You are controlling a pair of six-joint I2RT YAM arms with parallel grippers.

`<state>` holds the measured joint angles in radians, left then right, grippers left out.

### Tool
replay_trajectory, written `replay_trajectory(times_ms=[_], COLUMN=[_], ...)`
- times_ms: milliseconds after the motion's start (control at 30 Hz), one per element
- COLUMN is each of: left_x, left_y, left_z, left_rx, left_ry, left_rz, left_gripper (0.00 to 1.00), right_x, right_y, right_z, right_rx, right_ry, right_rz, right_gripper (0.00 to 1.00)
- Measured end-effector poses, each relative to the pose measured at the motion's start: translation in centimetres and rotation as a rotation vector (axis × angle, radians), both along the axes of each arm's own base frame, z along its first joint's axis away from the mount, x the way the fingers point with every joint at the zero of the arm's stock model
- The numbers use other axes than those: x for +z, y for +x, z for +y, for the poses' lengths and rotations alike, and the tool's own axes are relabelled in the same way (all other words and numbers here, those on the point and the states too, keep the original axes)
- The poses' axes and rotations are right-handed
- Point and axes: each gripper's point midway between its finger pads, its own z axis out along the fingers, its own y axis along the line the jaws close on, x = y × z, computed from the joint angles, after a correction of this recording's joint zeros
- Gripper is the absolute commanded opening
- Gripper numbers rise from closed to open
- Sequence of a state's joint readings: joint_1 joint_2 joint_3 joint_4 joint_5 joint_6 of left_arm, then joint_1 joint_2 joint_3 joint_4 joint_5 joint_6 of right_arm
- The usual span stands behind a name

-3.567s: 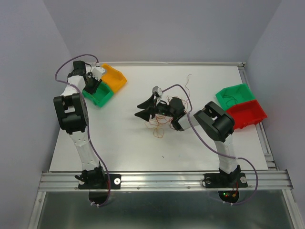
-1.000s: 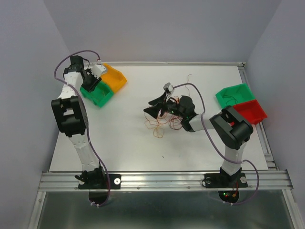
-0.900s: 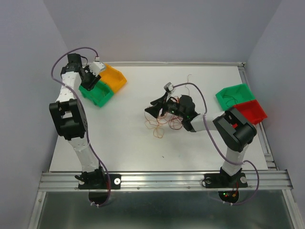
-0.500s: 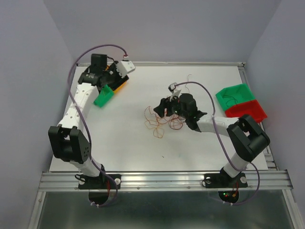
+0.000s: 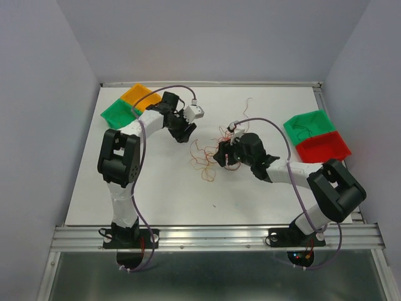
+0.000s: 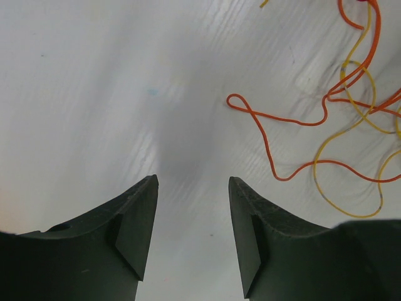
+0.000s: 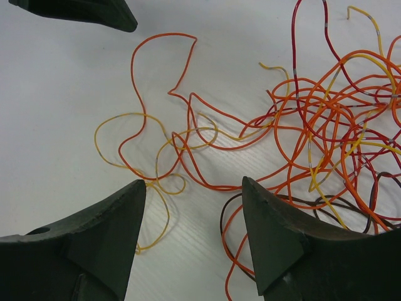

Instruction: Untangle the cables

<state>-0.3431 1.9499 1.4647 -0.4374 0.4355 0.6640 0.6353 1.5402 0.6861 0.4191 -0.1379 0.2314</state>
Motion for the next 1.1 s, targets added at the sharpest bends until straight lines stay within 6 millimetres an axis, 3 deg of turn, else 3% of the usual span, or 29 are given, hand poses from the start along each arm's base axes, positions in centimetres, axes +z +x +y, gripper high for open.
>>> replay_trajectory(times_ms=[333,667,867,900,933,1000,1100], left_x=[0.9,1.2,-0.1,-0.6,-1.3,-2.4,-2.7], left_y=[-0.3,-1.0,-1.9,-2.2,-2.4,-2.9,-3.2], left_z=[-2.0,-3.0,-3.2,-3.3,-3.3,-3.3,-3.2], left_rx=[-0.023,-0.05,-0.08,-0.084,-0.088,-0.093,-0.097], left_ry=[-0.104,-0.158,-0.159,-0.155,-0.149,-0.135,-0.13], left_rz=[0.031,0.062,0.113,0.129,0.147,0.179,0.194], left_gripper=[0.6,0.57,0.52,0.48,0.38,0.31,0.04], right_x=[1.1,1.0,1.0,0.9,1.0,1.0,1.0], right_y=[-0.1,-0.2,-0.2,-0.2,-0.2,-0.2,-0.1], right_z=[-0.6,-0.8,-0.8,-0.8,-0.8,-0.8,-0.8], right_rx=[-0.02,-0.022,-0.023,-0.023,-0.024,-0.025,-0.028], right_ry=[0.01,0.004,0.004,0.003,0.003,0.003,0.002], right_rz=[-0.03,-0.03,-0.031,-0.03,-0.031,-0.031,-0.032], right_gripper=[0.68,0.68,0.68,0.68,0.68,0.68,0.68])
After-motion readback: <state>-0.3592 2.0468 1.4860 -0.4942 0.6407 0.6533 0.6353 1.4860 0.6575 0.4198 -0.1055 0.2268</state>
